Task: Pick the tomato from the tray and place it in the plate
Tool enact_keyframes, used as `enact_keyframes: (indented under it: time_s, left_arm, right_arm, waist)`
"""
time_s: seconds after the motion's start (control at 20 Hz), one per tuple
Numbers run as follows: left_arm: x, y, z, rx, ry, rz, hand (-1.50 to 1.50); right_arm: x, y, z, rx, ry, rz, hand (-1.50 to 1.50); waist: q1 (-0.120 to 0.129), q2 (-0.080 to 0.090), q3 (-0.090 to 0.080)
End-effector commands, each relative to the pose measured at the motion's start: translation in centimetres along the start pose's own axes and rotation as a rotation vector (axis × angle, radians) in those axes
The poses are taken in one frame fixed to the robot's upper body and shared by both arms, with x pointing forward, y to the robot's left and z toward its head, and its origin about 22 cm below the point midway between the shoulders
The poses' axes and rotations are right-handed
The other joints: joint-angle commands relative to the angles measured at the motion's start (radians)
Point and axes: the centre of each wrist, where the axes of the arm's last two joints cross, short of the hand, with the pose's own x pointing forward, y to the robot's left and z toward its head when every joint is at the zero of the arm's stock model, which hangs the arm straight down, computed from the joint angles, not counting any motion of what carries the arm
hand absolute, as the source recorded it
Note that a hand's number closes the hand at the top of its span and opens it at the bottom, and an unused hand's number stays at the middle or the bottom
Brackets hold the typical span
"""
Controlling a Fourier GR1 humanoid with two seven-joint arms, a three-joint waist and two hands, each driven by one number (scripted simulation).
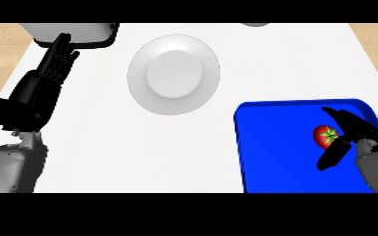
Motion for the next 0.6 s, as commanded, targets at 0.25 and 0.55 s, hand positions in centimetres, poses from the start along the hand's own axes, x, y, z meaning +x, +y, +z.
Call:
enact_keyframes:
  time_s: [0.25,0.55]
  left_arm:
    - [-1.3,-0.9,1.8,-0.015,-0.005,-0.003,0.0]
    - [-0.8,0.8,1.6,0.018,-0.019,-0.015,0.0]
  right_arm:
    - [-0.3,1.9,-3.0,-0.049,-0.02,-0.028,1.5]
    - [0.2,1.1,-1.5,-0.309,-0.087,0.05,1.5]
  waist:
    - [0.007,0.001,0.0]
    - [0.002,-0.002,0.0]
